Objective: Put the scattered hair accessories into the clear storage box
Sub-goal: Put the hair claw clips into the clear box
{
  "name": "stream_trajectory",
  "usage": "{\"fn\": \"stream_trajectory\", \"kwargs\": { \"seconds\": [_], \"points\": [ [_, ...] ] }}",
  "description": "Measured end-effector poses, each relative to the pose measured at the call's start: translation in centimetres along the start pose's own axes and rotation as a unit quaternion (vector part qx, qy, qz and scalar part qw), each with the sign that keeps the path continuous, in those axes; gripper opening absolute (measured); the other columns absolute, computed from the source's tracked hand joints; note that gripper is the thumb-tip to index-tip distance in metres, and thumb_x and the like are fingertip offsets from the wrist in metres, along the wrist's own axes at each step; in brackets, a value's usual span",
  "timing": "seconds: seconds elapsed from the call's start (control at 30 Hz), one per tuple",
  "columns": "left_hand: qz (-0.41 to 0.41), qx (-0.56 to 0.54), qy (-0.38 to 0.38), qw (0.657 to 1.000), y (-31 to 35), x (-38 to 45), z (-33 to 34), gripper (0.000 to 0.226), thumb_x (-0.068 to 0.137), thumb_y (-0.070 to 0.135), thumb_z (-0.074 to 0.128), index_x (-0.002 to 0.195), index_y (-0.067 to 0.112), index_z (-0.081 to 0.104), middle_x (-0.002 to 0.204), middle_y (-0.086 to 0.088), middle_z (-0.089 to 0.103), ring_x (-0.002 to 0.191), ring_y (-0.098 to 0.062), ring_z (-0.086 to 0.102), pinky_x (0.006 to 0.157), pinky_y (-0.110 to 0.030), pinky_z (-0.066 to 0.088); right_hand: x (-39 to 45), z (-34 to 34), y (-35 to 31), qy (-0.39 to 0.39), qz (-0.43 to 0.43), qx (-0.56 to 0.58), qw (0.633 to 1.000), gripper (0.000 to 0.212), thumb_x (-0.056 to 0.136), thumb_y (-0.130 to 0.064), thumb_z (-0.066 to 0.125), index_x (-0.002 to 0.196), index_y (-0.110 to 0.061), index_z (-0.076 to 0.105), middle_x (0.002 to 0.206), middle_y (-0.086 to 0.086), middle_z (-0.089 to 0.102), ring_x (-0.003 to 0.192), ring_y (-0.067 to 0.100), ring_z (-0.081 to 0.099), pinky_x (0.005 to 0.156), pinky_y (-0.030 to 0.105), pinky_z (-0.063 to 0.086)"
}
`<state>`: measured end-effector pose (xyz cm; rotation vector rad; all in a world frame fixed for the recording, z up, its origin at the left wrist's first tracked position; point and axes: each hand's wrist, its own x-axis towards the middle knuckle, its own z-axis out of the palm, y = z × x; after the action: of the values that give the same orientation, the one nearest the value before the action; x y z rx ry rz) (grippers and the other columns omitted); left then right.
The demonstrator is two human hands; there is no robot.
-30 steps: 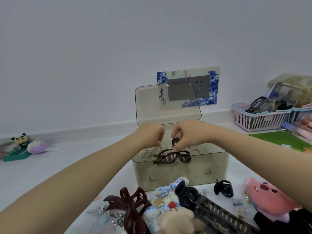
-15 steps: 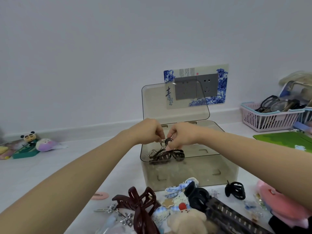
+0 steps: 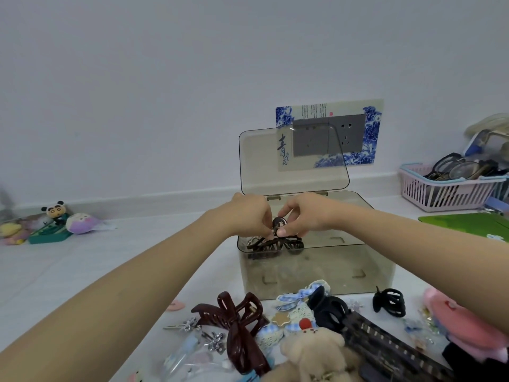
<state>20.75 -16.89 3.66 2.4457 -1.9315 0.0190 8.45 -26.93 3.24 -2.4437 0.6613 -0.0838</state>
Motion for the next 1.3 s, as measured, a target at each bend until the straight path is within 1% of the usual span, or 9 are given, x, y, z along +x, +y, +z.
{"fn": "stream_trajectory", "kwargs": {
  "seconds": [0.1,0.23,0.37,0.47,0.57,0.77,0.9,1.1,1.3],
  "points": [
    [-0.009,0.004,0.006,1.000,0.0,0.1,0.2,0.026,0.080,0.036,0.065,0.096,0.018,0.073,0.099,-0.001,0.074,0.102,-0.021,0.062,0.091,-0.033,0.036,-0.1,0.0,0.1,0.003,0.000,-0.013,1.000,0.059,0.075,-0.034,0.074,0.126,-0.016,0.051,0.111,0.003,0.068,0.076,0.017,0.066,0.085,0.029,0.049],
    [-0.013,-0.003,0.019,1.000,0.1,-0.3,-0.3,0.025,0.080,0.035,0.067,0.098,0.019,0.073,0.102,0.003,0.073,0.103,-0.020,0.062,0.097,-0.035,0.039,-0.8,-0.6,-0.2,0.019,-0.002,-0.019,1.000,0.060,0.074,-0.035,0.074,0.127,-0.018,0.050,0.104,-0.001,0.064,0.077,0.016,0.064,0.076,0.024,0.047],
    [0.002,-0.056,0.090,0.994,1.2,-2.5,-1.5,0.019,0.082,0.031,0.066,0.096,0.020,0.072,0.100,0.004,0.073,0.098,-0.014,0.063,0.096,-0.036,0.044,-4.2,-1.5,-0.7,0.159,-0.056,-0.083,0.982,0.045,0.075,-0.035,0.072,0.116,-0.022,0.059,0.102,-0.004,0.061,0.084,0.011,0.056,0.074,0.020,0.041],
    [0.046,-0.164,0.142,0.975,3.4,-5.7,-2.0,0.013,0.082,0.027,0.067,0.091,0.021,0.074,0.088,0.008,0.072,0.081,-0.002,0.063,0.078,-0.018,0.048,-9.6,-1.3,-0.9,0.249,-0.123,-0.096,0.956,0.020,0.079,-0.032,0.066,0.099,-0.029,0.065,0.091,-0.011,0.063,0.077,0.007,0.054,0.062,0.009,0.037],
    [0.101,-0.250,0.105,0.957,5.5,-8.8,-1.8,0.010,0.079,0.025,0.071,0.088,0.023,0.075,0.083,0.006,0.071,0.068,0.002,0.057,0.062,-0.007,0.040,-15.0,-0.2,-0.8,0.199,-0.115,-0.084,0.970,0.009,0.075,-0.036,0.066,0.084,-0.036,0.066,0.079,-0.014,0.063,0.068,0.004,0.054,0.061,0.010,0.039],
    [0.107,-0.256,0.004,0.961,7.9,-11.6,-0.3,0.013,0.081,0.026,0.070,0.093,0.025,0.074,0.091,0.009,0.070,0.078,-0.007,0.064,0.065,-0.011,0.045,-19.6,2.4,0.4,0.049,-0.040,-0.066,0.996,0.021,0.071,-0.050,0.070,0.086,-0.036,0.068,0.060,-0.044,0.054,0.058,-0.013,0.053,0.057,0.003,0.038],
    [0.082,-0.258,-0.016,0.962,7.7,-12.9,0.1,0.012,0.082,0.028,0.069,0.093,0.029,0.072,0.090,0.008,0.073,0.080,-0.006,0.066,0.067,-0.013,0.047,-20.2,3.6,1.4,0.090,-0.026,-0.083,0.992,0.013,0.074,-0.040,0.072,0.086,-0.037,0.069,0.057,-0.019,0.059,0.060,-0.021,0.051,0.058,0.002,0.038],
    [0.039,-0.239,0.004,0.970,6.0,-14.5,-0.1,0.013,0.084,0.029,0.066,0.095,0.029,0.073,0.092,0.006,0.073,0.079,-0.003,0.063,0.067,-0.011,0.045,-19.7,3.5,0.8,0.193,-0.010,-0.098,0.976,0.012,0.081,-0.026,0.066,0.090,-0.027,0.075,0.056,-0.021,0.052,0.053,-0.007,0.050,0.054,0.001,0.037],
    [0.002,-0.133,-0.034,0.991,3.7,-16.0,0.9,0.028,0.086,0.028,0.063,0.113,0.035,0.064,0.115,0.010,0.054,0.109,-0.008,0.047,0.091,-0.022,0.039,-19.4,2.4,-0.1,0.252,-0.042,-0.011,0.967,0.026,0.088,-0.018,0.056,0.082,-0.041,0.067,0.070,-0.010,0.063,0.053,0.002,0.049,0.050,0.014,0.035]
  ]
}}
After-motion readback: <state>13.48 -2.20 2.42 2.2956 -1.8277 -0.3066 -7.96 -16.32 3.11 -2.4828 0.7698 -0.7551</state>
